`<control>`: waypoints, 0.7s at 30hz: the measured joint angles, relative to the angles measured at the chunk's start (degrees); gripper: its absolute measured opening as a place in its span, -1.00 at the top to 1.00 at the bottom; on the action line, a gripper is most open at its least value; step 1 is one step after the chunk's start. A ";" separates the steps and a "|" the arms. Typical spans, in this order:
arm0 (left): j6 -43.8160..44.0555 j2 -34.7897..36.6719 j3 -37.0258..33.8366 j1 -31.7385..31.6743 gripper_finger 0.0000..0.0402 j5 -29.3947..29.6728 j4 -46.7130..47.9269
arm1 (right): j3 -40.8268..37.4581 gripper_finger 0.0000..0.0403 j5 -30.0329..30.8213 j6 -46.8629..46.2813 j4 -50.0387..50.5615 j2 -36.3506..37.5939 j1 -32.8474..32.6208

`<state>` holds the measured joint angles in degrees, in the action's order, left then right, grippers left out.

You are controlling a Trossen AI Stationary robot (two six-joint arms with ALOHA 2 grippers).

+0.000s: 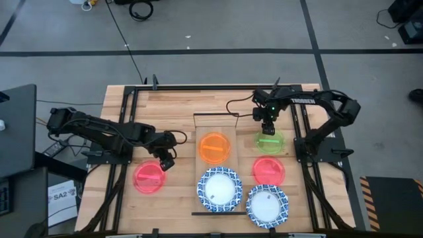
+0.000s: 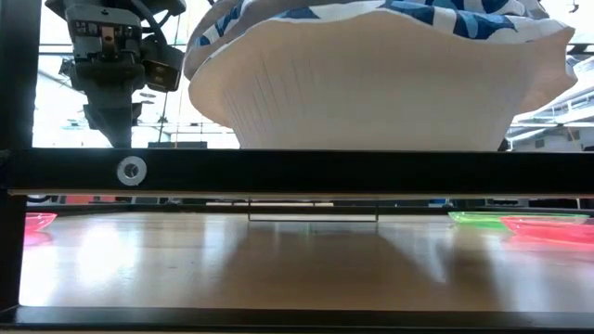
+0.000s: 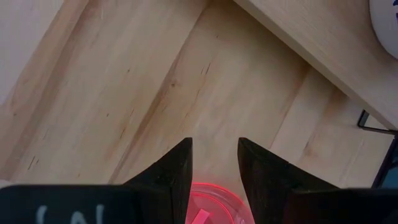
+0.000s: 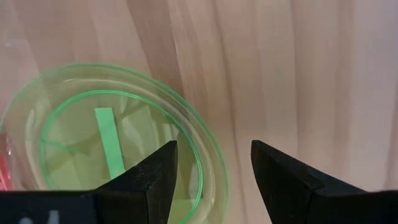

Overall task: Place and stack plates onto a shelf
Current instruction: Stack the green transparent plate on the orange transparent plate on the shelf

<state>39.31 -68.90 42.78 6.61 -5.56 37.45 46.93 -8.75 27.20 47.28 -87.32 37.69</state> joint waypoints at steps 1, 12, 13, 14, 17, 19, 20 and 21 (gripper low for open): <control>0.00 0.00 0.00 0.00 0.33 0.00 0.00 | 0.00 -0.04 0.00 0.00 0.05 -0.36 0.00; 0.09 0.00 0.00 0.00 0.33 0.00 -0.02 | 0.31 -0.04 -0.17 -0.15 1.47 -4.93 -0.09; 0.09 0.00 0.00 0.00 0.33 -0.02 -0.02 | 0.32 -0.04 -0.11 -0.17 1.64 -5.15 -0.09; 0.09 0.00 0.00 -0.01 0.33 0.00 -0.03 | 0.29 -0.04 -0.05 -0.16 1.68 -5.15 -0.09; 0.10 -0.02 0.00 0.00 0.33 0.00 -0.07 | 0.20 -0.02 0.09 -0.02 1.58 -4.71 -0.09; 0.11 -0.02 0.00 -0.01 0.33 0.00 -0.22 | 0.14 0.02 0.15 0.01 1.44 -4.37 -0.10; 0.11 -0.02 0.00 -0.02 0.33 0.00 -0.26 | 0.07 0.04 0.23 0.01 1.47 -4.25 -0.10; 0.11 -0.02 0.00 -0.02 0.33 0.00 -0.25 | 0.00 0.07 0.22 0.01 1.75 -4.19 -0.09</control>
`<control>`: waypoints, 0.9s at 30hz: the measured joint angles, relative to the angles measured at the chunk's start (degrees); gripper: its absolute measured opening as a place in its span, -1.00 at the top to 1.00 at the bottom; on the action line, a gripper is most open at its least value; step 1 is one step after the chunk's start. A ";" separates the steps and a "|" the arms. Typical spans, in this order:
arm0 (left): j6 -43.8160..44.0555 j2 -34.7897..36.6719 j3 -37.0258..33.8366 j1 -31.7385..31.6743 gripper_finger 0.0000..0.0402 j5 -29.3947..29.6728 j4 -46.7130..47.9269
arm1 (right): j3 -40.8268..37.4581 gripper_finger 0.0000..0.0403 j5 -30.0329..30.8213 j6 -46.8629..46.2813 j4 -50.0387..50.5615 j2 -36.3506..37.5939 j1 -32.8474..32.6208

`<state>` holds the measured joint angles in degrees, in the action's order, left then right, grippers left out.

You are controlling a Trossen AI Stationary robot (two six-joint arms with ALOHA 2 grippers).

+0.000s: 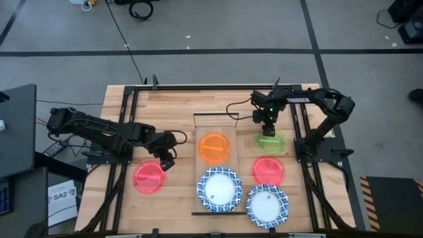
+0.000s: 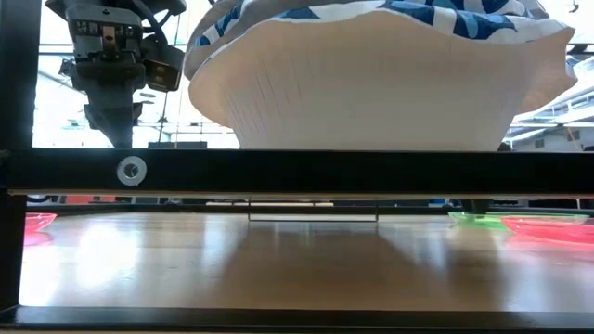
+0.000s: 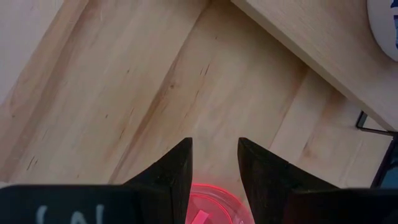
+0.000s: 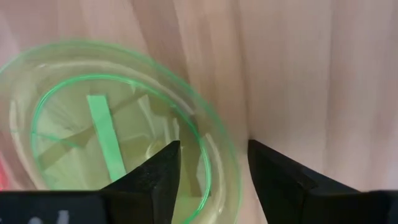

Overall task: Place and stack plates onto a shelf
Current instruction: Stack the green transparent plate on the orange transparent plate on the shelf

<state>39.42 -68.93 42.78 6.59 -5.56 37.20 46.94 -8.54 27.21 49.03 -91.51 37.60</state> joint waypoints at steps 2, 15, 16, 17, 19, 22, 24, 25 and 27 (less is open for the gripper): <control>0.00 0.00 0.00 0.02 0.33 -0.01 -0.01 | -0.11 0.13 0.00 -0.01 0.48 0.07 -0.02; -0.05 0.00 0.00 0.00 0.33 0.00 -0.17 | -0.11 0.68 -0.02 -0.03 0.31 0.09 -0.02; -0.07 0.00 0.00 0.00 0.33 -0.01 -0.18 | -0.11 0.71 -0.02 -0.03 0.33 0.11 -0.02; -0.07 0.00 0.00 0.01 0.33 0.00 -0.18 | -0.11 0.75 -0.02 -0.03 0.33 0.11 -0.02; -0.07 0.00 0.00 0.00 0.33 0.00 -0.16 | -0.09 0.82 -0.02 -0.01 0.35 0.13 -0.02; -0.07 0.00 0.00 0.00 0.33 0.00 -0.16 | -0.05 0.92 -0.04 -0.01 0.42 0.19 -0.02; -0.09 0.00 0.00 0.00 0.33 0.00 -0.16 | -0.04 0.96 -0.04 -0.01 0.40 0.20 -0.01; -0.09 0.00 0.00 0.00 0.33 0.00 -0.17 | -0.04 0.96 -0.03 -0.01 0.40 0.20 0.00; -0.10 0.00 0.00 0.01 0.33 0.00 -0.16 | -0.04 0.96 0.77 -0.01 0.35 0.20 0.00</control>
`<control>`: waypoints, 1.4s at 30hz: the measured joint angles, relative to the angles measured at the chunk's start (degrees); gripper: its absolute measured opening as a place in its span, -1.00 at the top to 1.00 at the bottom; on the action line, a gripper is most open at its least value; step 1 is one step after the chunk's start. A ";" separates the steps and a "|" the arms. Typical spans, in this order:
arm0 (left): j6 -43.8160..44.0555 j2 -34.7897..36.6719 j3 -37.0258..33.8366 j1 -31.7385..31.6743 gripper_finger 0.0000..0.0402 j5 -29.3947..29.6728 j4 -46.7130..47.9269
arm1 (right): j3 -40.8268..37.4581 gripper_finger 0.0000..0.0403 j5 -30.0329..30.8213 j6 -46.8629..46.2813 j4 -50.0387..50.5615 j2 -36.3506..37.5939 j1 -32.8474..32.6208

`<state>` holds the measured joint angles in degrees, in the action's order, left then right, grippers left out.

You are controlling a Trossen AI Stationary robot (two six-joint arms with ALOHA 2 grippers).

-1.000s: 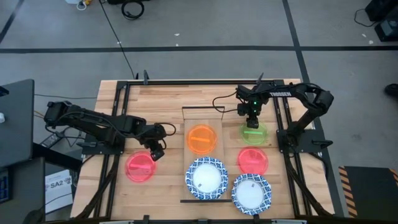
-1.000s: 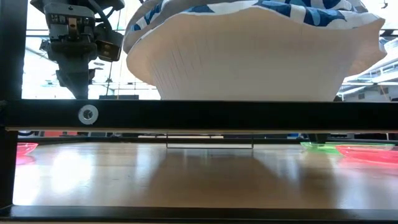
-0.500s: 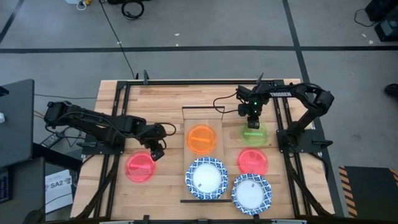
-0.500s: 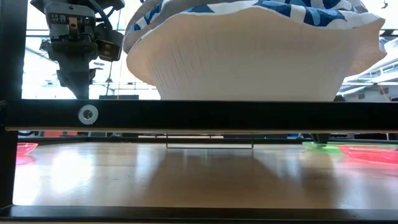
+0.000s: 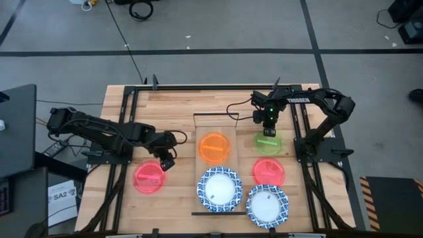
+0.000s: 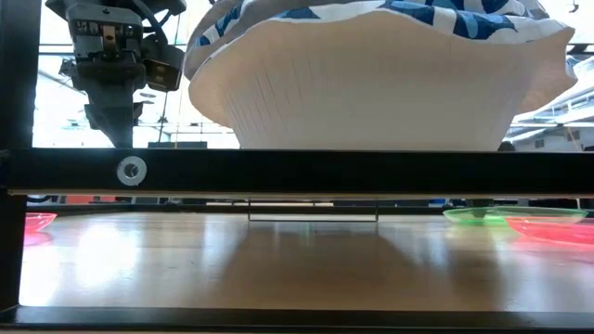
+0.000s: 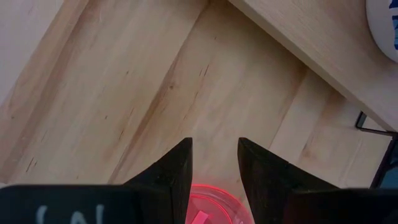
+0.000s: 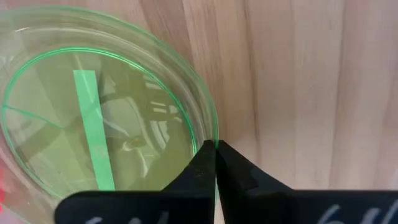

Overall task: Place and stack plates onto a shelf
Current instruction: Stack the green transparent plate on the orange transparent plate on the shelf

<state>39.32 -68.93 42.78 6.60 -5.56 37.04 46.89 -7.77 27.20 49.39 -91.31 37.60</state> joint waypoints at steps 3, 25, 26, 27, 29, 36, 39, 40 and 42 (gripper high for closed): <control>-0.01 0.00 0.00 -0.01 0.33 0.00 0.00 | 0.04 0.94 1.67 0.00 -0.11 0.00 0.00; -0.03 0.00 0.00 -0.01 0.33 0.00 0.00 | 0.09 0.96 2.45 -0.02 0.81 0.02 0.17; -0.03 0.00 0.00 0.01 0.33 0.00 0.00 | 0.09 0.96 2.47 -0.02 1.01 0.02 0.17; -0.03 0.00 0.00 -0.01 0.33 0.00 0.00 | 0.09 0.96 2.45 -0.02 1.25 0.02 0.17; 0.01 0.00 0.00 -0.01 0.33 -0.02 0.00 | 0.29 0.96 2.85 -0.02 2.35 0.02 0.24; 0.06 0.00 0.00 0.00 0.33 0.00 0.02 | 4.95 0.96 5.61 -0.04 8.23 0.00 1.82; 0.08 0.00 0.00 -0.01 0.33 0.00 0.02 | 7.42 0.96 5.61 -0.02 9.89 0.00 2.62; 0.08 0.00 0.00 -0.01 0.33 -0.01 0.02 | 8.24 0.96 5.61 -0.02 10.27 0.00 2.84; 0.08 0.00 0.00 0.00 0.33 -0.01 0.02 | 9.93 0.96 5.74 -0.02 11.01 0.00 3.38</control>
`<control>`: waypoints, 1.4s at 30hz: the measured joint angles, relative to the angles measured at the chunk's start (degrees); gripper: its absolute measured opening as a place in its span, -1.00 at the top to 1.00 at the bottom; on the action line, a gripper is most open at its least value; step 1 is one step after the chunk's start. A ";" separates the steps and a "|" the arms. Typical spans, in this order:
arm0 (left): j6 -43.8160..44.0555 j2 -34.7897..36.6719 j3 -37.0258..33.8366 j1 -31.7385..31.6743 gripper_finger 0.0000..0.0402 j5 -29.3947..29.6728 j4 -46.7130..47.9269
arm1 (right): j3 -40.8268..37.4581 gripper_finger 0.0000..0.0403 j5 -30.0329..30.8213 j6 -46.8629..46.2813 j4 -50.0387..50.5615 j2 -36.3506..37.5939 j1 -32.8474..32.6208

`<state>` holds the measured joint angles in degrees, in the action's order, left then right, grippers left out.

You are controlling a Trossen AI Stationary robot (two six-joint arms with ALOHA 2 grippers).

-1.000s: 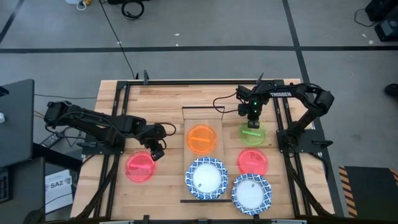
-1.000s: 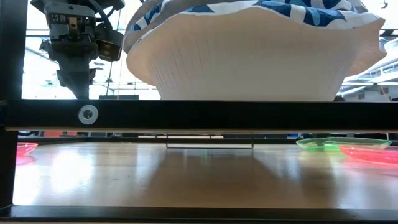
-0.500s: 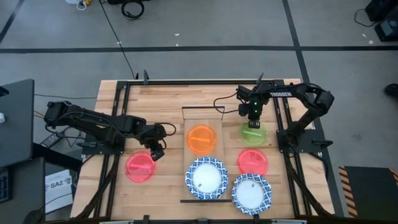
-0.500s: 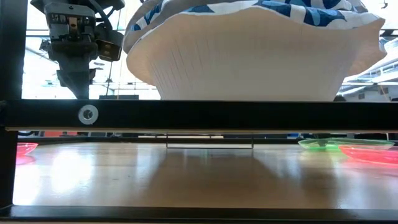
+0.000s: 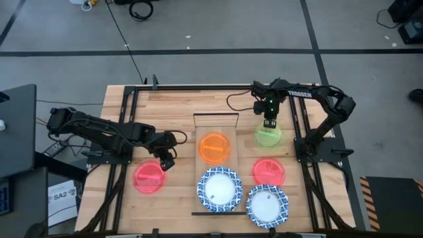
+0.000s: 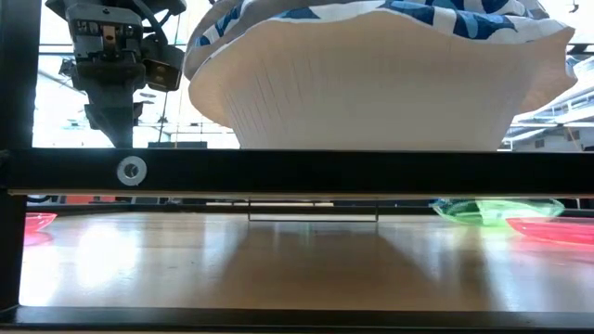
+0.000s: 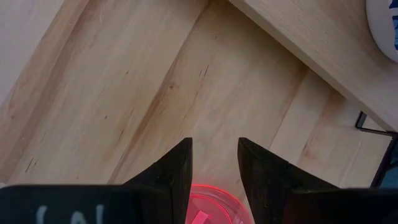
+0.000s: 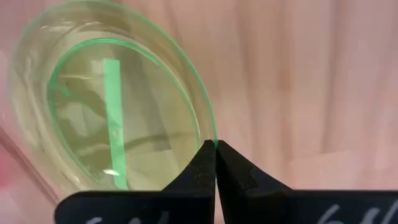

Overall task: Place and stack plates onto a shelf
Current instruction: Stack the green transparent plate on the orange transparent plate on the shelf

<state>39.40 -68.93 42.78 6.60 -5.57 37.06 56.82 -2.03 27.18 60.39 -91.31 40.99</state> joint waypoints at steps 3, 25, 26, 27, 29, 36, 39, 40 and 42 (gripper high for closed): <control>0.00 0.00 0.00 0.01 0.33 0.01 0.00 | 2.67 0.96 1.68 0.00 1.30 0.00 0.57; -0.07 0.00 0.00 -0.01 0.33 0.58 -0.02 | 25.16 0.96 2.60 -0.80 17.68 0.00 2.86; -0.07 0.00 0.00 -0.01 0.33 0.62 -0.02 | 26.03 0.96 2.58 -1.51 19.01 0.00 2.64; -0.07 0.00 0.00 0.01 0.33 0.62 -0.02 | 26.87 0.96 2.44 -2.03 20.41 0.00 2.39; -0.02 0.00 0.00 -0.01 0.33 0.64 -0.02 | 28.41 0.96 2.13 -3.29 23.54 0.00 1.74; -0.04 0.00 0.00 0.01 0.33 0.64 -0.04 | 30.27 0.96 -1.90 -7.91 29.50 0.05 -2.45; -0.02 0.00 0.00 -0.01 0.33 0.64 -0.04 | 30.27 0.96 -4.13 -9.27 29.73 0.33 -4.83; -0.03 0.00 0.00 0.00 0.33 0.64 -0.05 | 30.27 0.96 -4.49 -9.75 29.69 0.33 -5.67; -0.07 0.00 0.00 0.00 0.33 0.63 -0.29 | 30.27 0.96 -4.67 -10.85 29.61 0.33 -7.13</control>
<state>39.33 -68.93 42.78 6.59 -4.94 36.76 87.09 -6.69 16.33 90.00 -90.98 33.86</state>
